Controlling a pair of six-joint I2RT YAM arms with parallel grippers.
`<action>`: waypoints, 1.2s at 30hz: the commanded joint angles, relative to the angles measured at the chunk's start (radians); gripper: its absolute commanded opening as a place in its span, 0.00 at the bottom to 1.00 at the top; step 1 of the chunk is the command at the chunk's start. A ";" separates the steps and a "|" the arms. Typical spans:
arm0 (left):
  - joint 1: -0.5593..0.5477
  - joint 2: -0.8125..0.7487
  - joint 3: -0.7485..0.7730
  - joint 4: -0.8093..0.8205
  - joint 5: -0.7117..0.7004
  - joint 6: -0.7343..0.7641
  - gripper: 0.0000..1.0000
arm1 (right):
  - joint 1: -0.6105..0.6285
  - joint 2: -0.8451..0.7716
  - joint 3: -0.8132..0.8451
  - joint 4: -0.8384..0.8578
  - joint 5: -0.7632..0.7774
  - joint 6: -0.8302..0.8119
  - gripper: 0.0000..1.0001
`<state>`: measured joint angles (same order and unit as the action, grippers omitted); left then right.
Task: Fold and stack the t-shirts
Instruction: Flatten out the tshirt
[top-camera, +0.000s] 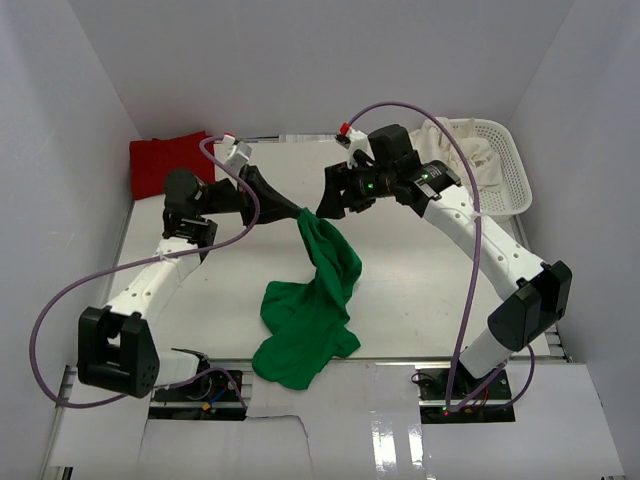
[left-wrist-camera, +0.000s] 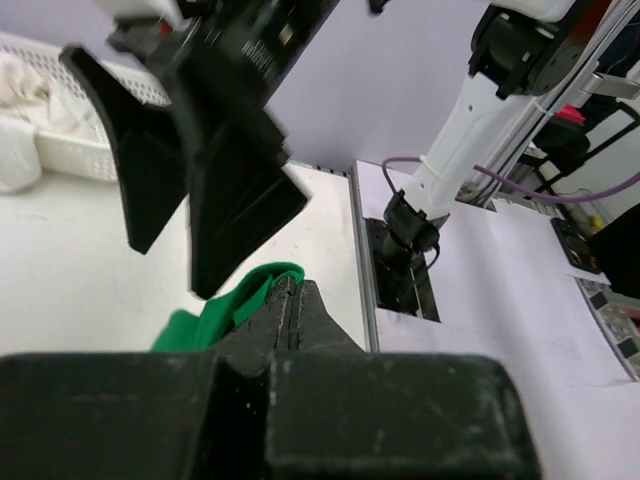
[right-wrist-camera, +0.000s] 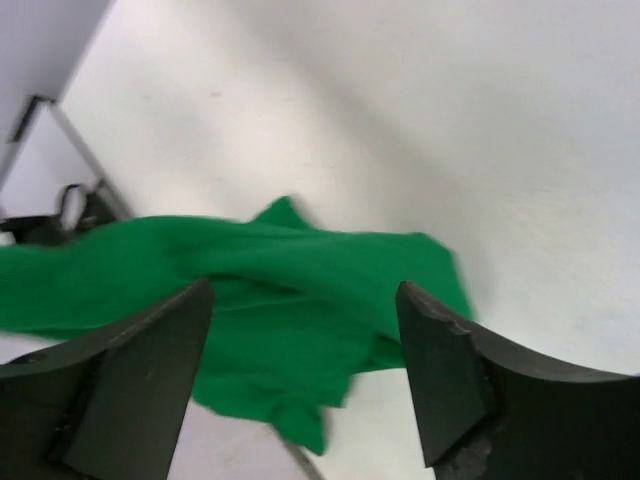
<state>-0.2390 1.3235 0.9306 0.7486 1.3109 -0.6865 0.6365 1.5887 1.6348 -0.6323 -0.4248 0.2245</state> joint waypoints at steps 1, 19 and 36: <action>-0.002 -0.082 0.082 -0.310 -0.053 0.185 0.00 | -0.034 -0.012 -0.007 -0.014 0.250 -0.083 0.82; 0.004 0.104 0.559 -0.893 -0.384 0.442 0.00 | 0.023 -0.400 -0.602 0.256 0.195 -0.091 0.82; 0.044 0.261 0.760 -0.956 -0.383 0.455 0.00 | 0.087 -0.325 -0.900 0.536 -0.199 -0.140 0.80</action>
<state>-0.2039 1.6066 1.6436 -0.2031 0.9237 -0.2478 0.7094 1.2324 0.7509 -0.2054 -0.5179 0.1040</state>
